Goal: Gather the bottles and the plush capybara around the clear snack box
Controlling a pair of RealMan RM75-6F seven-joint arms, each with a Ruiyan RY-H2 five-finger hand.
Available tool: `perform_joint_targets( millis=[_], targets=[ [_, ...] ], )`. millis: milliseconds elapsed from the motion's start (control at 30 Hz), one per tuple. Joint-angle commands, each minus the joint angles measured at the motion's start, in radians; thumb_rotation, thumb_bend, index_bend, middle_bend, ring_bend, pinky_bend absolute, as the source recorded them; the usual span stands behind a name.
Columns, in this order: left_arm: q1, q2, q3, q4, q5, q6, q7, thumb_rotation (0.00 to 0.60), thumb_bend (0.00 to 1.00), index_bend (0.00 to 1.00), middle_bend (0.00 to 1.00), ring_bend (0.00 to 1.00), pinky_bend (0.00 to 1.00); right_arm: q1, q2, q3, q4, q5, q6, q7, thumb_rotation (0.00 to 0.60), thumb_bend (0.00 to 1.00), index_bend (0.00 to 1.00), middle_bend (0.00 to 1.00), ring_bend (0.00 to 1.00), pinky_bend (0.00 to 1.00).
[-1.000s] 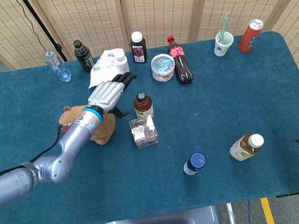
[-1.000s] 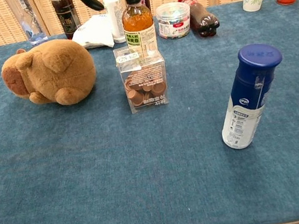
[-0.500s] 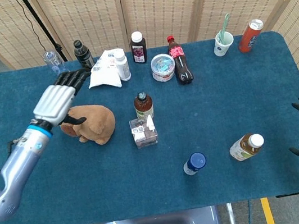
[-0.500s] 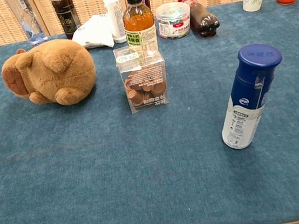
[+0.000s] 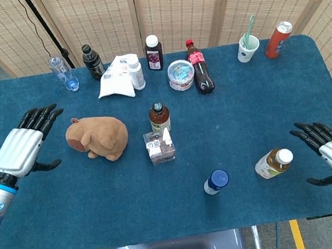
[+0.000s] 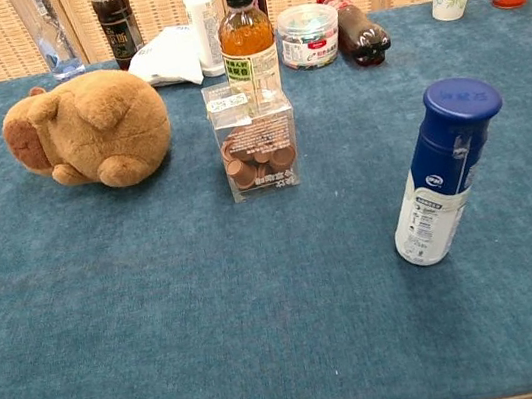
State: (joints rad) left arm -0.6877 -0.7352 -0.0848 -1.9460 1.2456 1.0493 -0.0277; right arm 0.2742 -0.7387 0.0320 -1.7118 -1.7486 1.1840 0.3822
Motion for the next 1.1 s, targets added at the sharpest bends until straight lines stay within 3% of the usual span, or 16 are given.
perform_joint_targets(
  millis=[33, 333, 467, 767, 1100],
  targets=[
    [0.029, 0.017, 0.016, 0.002, 0.030, 0.006, -0.020, 0.600, 0.15, 0.00, 0.00, 0.00, 0.00, 0.077, 0.014, -0.001, -0.026, -0.005, -0.114, -0.032, 0.600, 0.00, 0.00, 0.00, 0.00, 0.00],
    [0.132, 0.013, 0.051, -0.008, 0.064, 0.086, -0.008, 0.600, 0.15, 0.00, 0.00, 0.00, 0.00, 0.176, -0.030, 0.007, -0.045, 0.029, -0.270, -0.121, 0.600, 0.00, 0.00, 0.00, 0.00, 0.00],
    [0.174, -0.012, 0.070, 0.008, 0.097, 0.119, -0.030, 0.600, 0.15, 0.00, 0.00, 0.00, 0.00, 0.190, -0.055, 0.014, -0.031, 0.049, -0.285, -0.161, 0.600, 0.00, 0.00, 0.00, 0.00, 0.00],
    [0.370, -0.098, 0.129, 0.064, 0.181, 0.344, -0.090, 0.600, 0.15, 0.00, 0.00, 0.00, 0.00, 0.217, -0.081, 0.008, -0.019, 0.104, -0.336, -0.194, 0.600, 0.00, 0.00, 0.00, 0.00, 0.00],
    [0.466, -0.156, 0.160, 0.103, 0.215, 0.409, -0.145, 0.600, 0.15, 0.00, 0.00, 0.00, 0.00, 0.230, -0.110, 0.003, 0.001, 0.165, -0.367, -0.217, 0.600, 0.00, 0.00, 0.00, 0.00, 0.04]
  ],
)
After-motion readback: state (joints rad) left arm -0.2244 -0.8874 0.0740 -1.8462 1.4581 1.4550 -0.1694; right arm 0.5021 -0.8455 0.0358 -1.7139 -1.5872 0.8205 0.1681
